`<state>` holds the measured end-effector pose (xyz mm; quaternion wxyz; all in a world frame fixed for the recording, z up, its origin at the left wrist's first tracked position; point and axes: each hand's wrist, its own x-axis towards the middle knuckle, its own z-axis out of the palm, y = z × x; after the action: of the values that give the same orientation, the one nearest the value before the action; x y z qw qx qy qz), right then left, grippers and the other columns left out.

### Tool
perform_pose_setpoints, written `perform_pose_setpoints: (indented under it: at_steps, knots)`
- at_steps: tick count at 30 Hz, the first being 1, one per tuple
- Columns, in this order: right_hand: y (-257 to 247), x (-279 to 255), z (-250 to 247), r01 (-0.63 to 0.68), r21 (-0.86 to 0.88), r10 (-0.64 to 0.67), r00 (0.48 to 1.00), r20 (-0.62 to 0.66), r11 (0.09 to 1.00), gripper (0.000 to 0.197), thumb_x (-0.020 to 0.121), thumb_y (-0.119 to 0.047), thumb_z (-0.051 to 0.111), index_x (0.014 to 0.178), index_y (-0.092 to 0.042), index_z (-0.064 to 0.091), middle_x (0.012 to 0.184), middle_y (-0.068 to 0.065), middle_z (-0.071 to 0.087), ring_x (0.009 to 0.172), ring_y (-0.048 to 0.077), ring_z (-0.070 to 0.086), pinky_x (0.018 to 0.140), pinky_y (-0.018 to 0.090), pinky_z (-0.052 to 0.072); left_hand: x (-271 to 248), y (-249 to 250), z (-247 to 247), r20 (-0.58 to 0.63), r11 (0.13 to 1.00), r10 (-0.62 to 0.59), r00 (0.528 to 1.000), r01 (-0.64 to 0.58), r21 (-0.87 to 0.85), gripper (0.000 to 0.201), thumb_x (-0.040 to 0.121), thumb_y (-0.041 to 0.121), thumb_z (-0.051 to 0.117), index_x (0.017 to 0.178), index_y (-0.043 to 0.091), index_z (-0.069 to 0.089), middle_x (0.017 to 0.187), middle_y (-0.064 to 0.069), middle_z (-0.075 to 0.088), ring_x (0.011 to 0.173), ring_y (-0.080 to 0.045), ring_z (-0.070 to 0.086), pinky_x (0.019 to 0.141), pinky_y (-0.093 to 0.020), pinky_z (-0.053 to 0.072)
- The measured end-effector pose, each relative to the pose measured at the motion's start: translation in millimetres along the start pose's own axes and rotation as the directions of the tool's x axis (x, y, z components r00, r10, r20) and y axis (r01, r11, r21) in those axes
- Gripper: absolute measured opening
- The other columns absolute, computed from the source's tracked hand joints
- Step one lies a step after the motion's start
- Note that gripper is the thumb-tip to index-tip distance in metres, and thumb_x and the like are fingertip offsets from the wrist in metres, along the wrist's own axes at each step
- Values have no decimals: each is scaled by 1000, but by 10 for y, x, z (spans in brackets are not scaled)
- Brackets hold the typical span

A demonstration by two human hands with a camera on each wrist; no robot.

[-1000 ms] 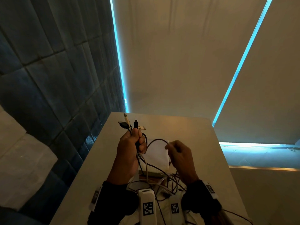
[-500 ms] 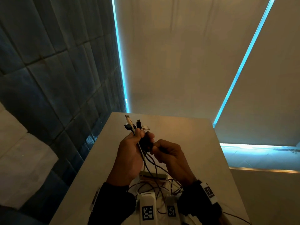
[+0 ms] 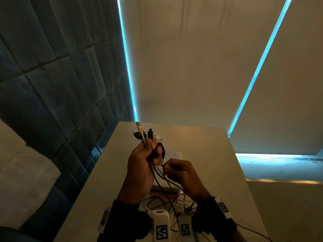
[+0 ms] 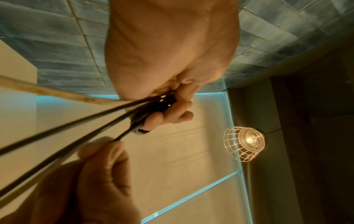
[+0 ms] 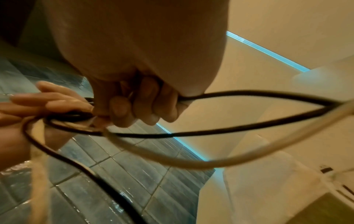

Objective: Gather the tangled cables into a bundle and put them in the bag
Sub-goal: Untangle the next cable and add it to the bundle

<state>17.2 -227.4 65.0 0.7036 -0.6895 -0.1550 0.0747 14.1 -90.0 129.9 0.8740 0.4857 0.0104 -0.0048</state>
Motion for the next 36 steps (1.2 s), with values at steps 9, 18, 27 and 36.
perform_pose_setpoints:
  at_steps: [9, 18, 27, 36]
  knots:
    - [593, 26, -100, -100, -157, 90, 994, -67, 982, 31, 93, -4, 55, 65, -19, 56, 60, -9, 49, 59, 7, 42, 61, 18, 37, -18, 48, -29, 30, 1000, 7, 1000, -6, -29, 31, 99, 25, 33, 72, 12, 41, 56, 3, 42, 43, -8, 29, 46, -21, 30]
    - [854, 20, -181, -228, -277, 158, 954, -255, 933, 34, 88, -5, 57, 59, -23, 59, 57, -5, 51, 54, 6, 44, 59, 28, 39, -8, 89, -55, 2, 1000, -12, 1000, 12, -24, 33, 102, 23, 30, 74, 12, 43, 58, 2, 47, 41, -8, 30, 44, -20, 29]
    - [-82, 132, -74, 92, -140, -141, 909, -392, 986, 14, 94, -9, 56, 82, -3, 60, 57, -3, 45, 51, 10, 38, 48, 24, 34, 48, 35, -77, -137, 991, -43, 990, 60, 123, 29, 102, 18, 35, 82, 9, 53, 65, -4, 61, 50, -13, 52, 46, -22, 37]
    - [-316, 102, 116, 231, -73, -236, 969, -67, 970, 17, 93, 3, 54, 79, -4, 60, 65, -4, 55, 63, 15, 49, 63, 23, 43, 29, 93, -66, -89, 996, -86, 992, 84, -29, 30, 102, 21, 33, 83, 7, 52, 71, -7, 64, 72, -20, 62, 72, -33, 44]
